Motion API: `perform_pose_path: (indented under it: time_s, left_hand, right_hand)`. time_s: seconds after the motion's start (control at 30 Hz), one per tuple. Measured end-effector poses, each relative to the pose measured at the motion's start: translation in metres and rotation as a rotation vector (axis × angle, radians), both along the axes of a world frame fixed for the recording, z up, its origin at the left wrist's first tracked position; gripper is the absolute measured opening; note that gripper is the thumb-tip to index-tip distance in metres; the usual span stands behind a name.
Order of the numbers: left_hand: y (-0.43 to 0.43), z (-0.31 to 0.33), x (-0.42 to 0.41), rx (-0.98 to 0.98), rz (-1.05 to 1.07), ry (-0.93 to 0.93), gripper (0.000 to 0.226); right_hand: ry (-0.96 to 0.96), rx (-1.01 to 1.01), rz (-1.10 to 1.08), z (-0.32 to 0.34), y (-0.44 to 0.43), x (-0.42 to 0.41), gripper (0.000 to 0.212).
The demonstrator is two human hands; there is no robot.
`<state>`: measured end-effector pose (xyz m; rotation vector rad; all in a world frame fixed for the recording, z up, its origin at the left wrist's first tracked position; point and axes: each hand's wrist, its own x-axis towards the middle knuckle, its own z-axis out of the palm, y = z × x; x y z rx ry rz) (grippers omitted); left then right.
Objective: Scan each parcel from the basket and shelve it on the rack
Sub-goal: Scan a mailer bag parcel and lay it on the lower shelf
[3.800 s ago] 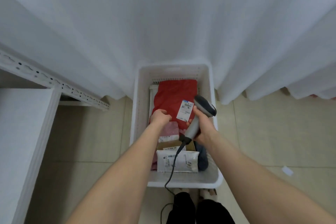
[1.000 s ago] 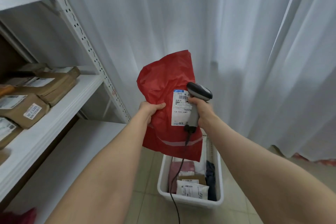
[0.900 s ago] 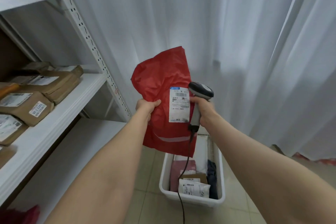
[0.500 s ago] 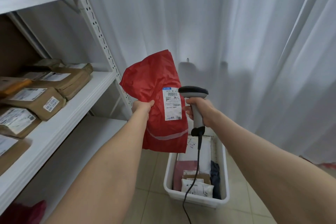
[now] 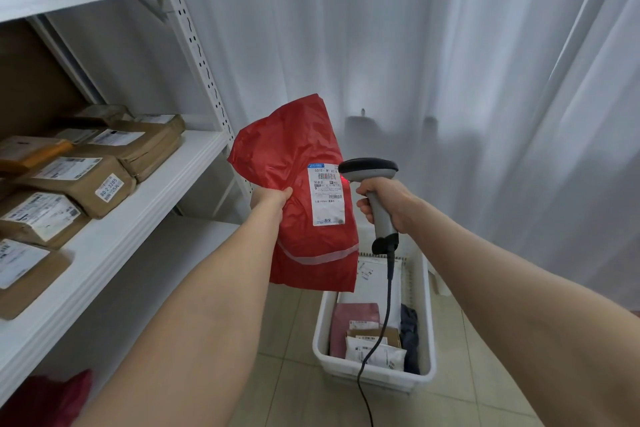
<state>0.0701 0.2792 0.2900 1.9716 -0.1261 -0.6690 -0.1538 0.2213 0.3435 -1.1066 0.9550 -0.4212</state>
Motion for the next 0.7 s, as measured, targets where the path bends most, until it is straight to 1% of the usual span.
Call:
perform_pose_path:
  time_s: [0.37,0.53,0.7]
  left_hand:
    - [-0.005,0.002,-0.004,-0.019,-0.003,0.021,0.065]
    - [-0.006,0.007,-0.006,0.005,0.002,0.000,0.066]
    - [-0.006,0.010,-0.007,-0.002,-0.004,0.014,0.065]
  right_hand:
    - [-0.004,-0.033,0.020,0.011,0.006,-0.005,0.002]
    - [-0.034,0.007,-0.005,0.010,0.005,-0.008,0.002]
    - [-0.036,0.006,-0.016,0.010,0.001,-0.011,0.006]
